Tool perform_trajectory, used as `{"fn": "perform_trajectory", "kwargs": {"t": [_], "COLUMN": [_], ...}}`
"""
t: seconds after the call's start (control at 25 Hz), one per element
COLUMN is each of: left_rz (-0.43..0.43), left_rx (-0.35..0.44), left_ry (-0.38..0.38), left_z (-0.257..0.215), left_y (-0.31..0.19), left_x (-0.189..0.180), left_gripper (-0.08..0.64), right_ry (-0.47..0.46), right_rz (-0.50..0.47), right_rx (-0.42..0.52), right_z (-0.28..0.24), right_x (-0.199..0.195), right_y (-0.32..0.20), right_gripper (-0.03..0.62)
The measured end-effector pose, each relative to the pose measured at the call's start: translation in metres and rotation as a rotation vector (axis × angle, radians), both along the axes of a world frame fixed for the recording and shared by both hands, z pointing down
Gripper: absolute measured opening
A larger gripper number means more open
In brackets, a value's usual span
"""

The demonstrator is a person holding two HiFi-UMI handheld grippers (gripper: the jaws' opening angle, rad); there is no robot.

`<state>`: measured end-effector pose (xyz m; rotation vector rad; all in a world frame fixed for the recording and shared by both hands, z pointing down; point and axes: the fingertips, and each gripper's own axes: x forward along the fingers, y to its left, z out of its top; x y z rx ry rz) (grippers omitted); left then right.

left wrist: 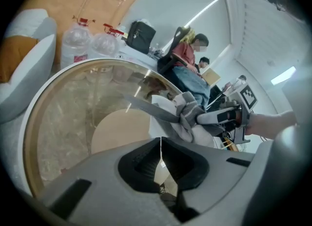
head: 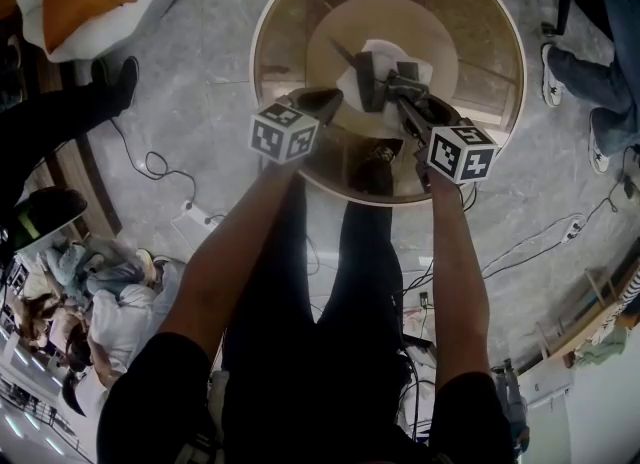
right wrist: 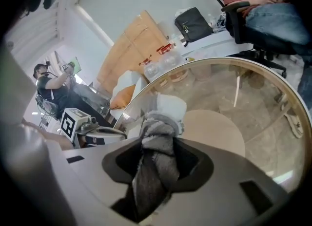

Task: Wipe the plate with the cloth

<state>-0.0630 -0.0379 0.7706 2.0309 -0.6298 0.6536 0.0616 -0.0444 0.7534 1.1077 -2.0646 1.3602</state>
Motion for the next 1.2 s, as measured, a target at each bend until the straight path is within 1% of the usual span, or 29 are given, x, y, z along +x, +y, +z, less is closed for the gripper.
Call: {"fn": "perform_trajectory", "kwargs": {"t": [0.12, 0.24, 0.4, 0.48, 0.56, 0.64, 0.72, 0.88, 1.0, 1.2], "left_rz": [-0.008, -0.005, -0.007, -0.029, -0.04, -0.043, -0.047, -0.011, -0.01, -0.001], "left_rx": [0.015, 0.026, 0.0, -0.035, -0.065, -0.081, -0.097, -0.12, -0.132, -0.138], "left_ry": [0.011, -0.001, -0.008, 0.003, -0.002, -0.02, -0.021, -0.023, -0.018, -0.018], "left_z": [-0.002, -0.003, 0.001, 0.003, 0.005, 0.006, 0.007, 0.011, 0.011, 0.012], "left_y": [-0.004, -0.006, -0.008, -0.011, -0.012, -0.012, -0.012, -0.015, -0.016, -0.014], "left_x": [0.0, 0.001, 0.001, 0.001, 0.0, -0.001, 0.0, 0.01, 0.01, 0.012], "left_gripper": [0.009, 0.009, 0.009, 0.009, 0.009, 0.064, 0.08, 0.052, 0.044, 0.043], "right_ry": [0.011, -0.016, -0.04, -0.045, -0.057, -0.063, -0.066, -0.075, -0.074, -0.066], "right_rz": [-0.034, -0.05, -0.092, -0.107, -0.104, -0.099, -0.097, -0.096, -0.138, -0.132], "right_rx": [-0.016, -0.049, -0.067, -0.071, -0.081, -0.086, -0.084, -0.087, -0.062, -0.026], "right_z": [0.0, 0.0, -0.001, 0.002, 0.004, 0.004, 0.004, 0.006, 0.002, 0.0], "right_x": [-0.006, -0.022, -0.044, -0.05, -0.052, -0.052, -0.051, -0.052, -0.058, -0.048], "right_y": [0.016, 0.031, 0.04, 0.04, 0.04, 0.042, 0.042, 0.043, 0.041, 0.006], "right_gripper": [0.146, 0.146, 0.146, 0.146, 0.146, 0.146, 0.146, 0.146, 0.146, 0.146]}}
